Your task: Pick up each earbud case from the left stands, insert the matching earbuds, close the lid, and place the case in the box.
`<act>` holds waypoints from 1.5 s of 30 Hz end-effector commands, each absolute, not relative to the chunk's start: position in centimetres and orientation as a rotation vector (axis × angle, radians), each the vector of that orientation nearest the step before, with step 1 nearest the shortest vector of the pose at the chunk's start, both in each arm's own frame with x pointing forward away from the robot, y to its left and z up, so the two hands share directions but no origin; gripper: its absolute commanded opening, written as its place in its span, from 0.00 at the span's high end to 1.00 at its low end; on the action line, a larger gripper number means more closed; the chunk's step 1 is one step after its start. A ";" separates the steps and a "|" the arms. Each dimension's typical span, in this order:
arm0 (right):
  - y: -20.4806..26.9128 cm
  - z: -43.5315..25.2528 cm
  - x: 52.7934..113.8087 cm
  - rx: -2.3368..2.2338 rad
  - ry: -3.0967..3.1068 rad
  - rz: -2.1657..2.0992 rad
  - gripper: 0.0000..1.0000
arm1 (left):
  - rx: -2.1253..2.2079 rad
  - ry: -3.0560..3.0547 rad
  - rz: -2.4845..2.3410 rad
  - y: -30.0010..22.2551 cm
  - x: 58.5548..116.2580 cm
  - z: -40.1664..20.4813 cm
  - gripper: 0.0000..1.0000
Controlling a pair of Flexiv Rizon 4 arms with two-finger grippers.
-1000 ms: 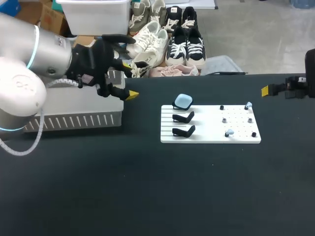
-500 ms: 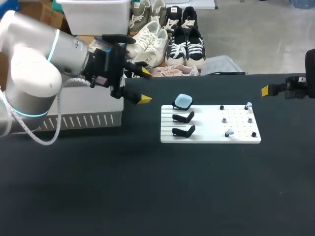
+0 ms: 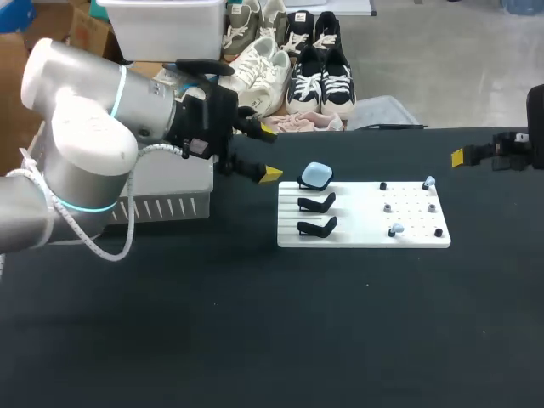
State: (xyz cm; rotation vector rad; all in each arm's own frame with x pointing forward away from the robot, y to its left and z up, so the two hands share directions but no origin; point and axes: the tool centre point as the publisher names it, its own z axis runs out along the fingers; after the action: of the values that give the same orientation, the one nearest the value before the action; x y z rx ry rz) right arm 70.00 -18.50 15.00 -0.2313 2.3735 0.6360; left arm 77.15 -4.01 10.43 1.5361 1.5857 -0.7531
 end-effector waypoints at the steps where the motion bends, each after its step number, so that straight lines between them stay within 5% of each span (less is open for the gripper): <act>1: -18.5 15.0 70.0 -0.231 2.374 0.636 0.00 | 1.538 1.582 -0.768 -5.2 78.5 8.9 0.00; 45: -18.5 15.0 70.0 -0.231 2.374 0.636 0.00 | 1.510 1.650 -0.801 -9.8 82.0 3.6 0.00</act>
State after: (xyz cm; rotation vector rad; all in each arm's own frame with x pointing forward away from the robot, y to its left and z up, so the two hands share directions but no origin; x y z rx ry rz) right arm 70.00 -18.51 15.00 -0.2313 2.3735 0.6360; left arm 81.08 -9.26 3.99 1.5013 1.6465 -0.7922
